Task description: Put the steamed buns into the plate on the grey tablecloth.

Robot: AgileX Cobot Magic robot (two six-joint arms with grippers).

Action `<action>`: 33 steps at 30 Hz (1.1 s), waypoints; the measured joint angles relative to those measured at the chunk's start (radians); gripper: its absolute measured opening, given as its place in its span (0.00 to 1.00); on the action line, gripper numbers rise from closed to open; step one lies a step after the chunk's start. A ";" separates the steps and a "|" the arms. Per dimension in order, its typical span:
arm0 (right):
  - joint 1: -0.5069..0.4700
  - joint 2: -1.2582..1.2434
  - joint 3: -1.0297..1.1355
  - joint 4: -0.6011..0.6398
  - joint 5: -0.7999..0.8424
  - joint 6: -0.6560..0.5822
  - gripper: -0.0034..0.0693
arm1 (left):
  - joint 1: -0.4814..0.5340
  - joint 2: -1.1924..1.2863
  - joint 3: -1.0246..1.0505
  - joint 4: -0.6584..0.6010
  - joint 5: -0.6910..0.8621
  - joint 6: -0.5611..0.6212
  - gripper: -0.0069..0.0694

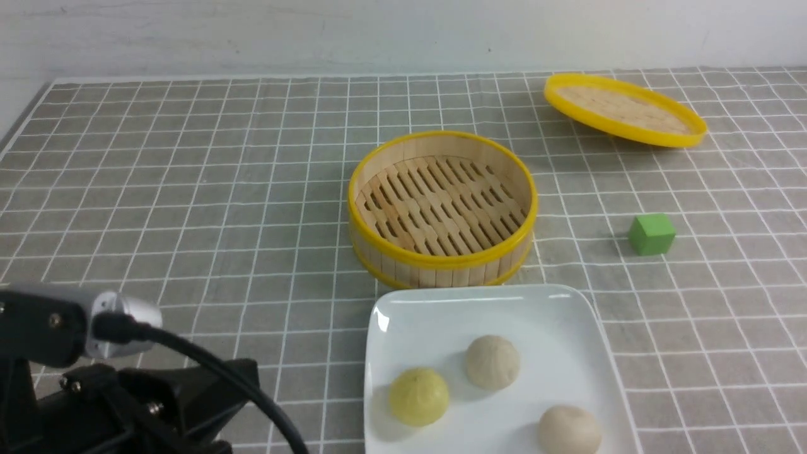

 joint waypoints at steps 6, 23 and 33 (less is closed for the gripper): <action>0.000 0.000 0.000 -0.001 0.000 0.000 0.15 | 0.000 0.000 0.016 0.005 0.003 0.000 0.12; 0.000 0.000 0.000 -0.002 0.001 0.001 0.18 | 0.325 -0.196 0.192 0.032 -0.022 0.258 0.14; 0.000 0.000 0.000 -0.002 0.001 0.002 0.20 | 0.689 -0.582 0.378 0.006 0.062 0.296 0.15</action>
